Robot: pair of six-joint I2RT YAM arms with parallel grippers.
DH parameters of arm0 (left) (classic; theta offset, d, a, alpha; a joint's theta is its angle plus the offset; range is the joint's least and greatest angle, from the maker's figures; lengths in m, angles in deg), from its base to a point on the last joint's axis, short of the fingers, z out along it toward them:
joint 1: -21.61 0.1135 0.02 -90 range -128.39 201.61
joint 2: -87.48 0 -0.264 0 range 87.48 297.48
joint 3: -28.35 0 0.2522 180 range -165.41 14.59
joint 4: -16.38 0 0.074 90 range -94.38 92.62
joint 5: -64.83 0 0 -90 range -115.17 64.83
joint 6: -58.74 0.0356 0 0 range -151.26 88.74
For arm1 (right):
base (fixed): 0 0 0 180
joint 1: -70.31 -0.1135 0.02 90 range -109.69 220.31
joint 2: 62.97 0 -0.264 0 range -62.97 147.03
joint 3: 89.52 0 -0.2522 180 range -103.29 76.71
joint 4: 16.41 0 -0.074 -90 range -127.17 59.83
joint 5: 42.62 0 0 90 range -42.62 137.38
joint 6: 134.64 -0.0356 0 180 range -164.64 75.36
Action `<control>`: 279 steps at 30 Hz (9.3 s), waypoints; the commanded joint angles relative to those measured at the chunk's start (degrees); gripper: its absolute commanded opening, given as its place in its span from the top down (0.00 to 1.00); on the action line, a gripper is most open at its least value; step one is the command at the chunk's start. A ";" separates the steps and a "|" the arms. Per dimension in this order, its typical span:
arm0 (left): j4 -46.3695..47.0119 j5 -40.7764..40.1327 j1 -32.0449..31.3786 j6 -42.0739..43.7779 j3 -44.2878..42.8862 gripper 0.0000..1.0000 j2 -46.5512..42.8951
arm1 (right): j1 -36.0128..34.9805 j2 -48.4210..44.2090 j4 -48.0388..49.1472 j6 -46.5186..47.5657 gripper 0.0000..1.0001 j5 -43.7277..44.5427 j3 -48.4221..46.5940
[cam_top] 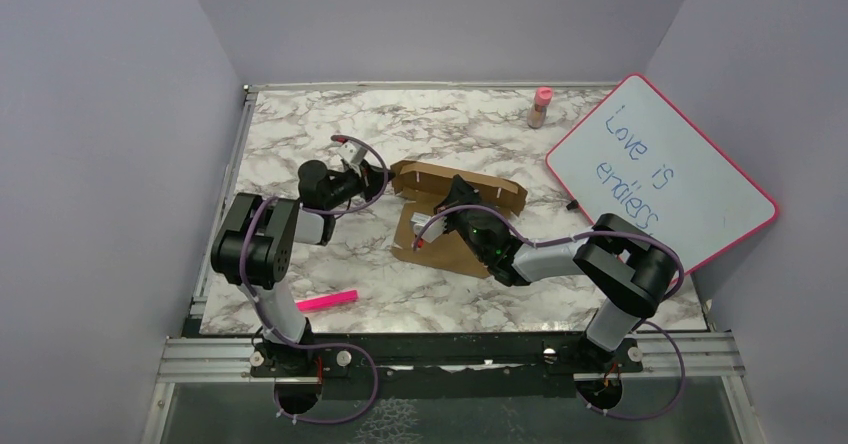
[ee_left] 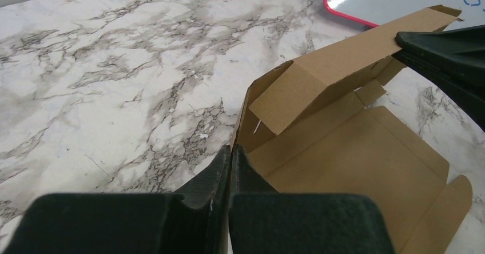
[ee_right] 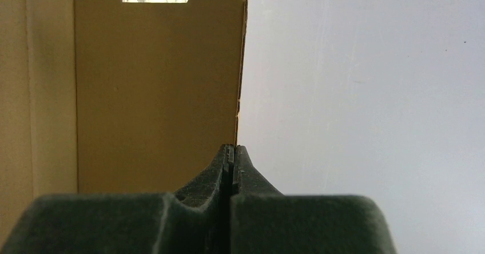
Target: Fold the paper box
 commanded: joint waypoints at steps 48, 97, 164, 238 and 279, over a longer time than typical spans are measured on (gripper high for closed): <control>6.84 -22.93 -16.82 -12.97 10.21 1.00 -1.61 | -1.21 -2.74 -9.66 -6.27 0.86 -2.83 -0.85; 7.28 -25.43 -16.82 -11.00 12.71 1.00 -2.84 | 14.09 -6.17 -54.27 -84.11 0.49 -31.73 -28.52; -6.85 -7.99 -10.70 -0.15 -2.90 0.53 2.02 | 15.48 -2.83 -55.27 -75.85 0.58 -35.83 -27.01; 6.97 -14.22 -14.89 -3.76 -9.15 0.54 14.02 | 23.85 2.76 -60.74 -82.19 0.61 -54.39 -32.90; 0.64 -41.40 -19.80 -6.83 -4.54 0.99 8.59 | 24.63 6.13 -63.77 -80.95 0.62 -57.46 -34.13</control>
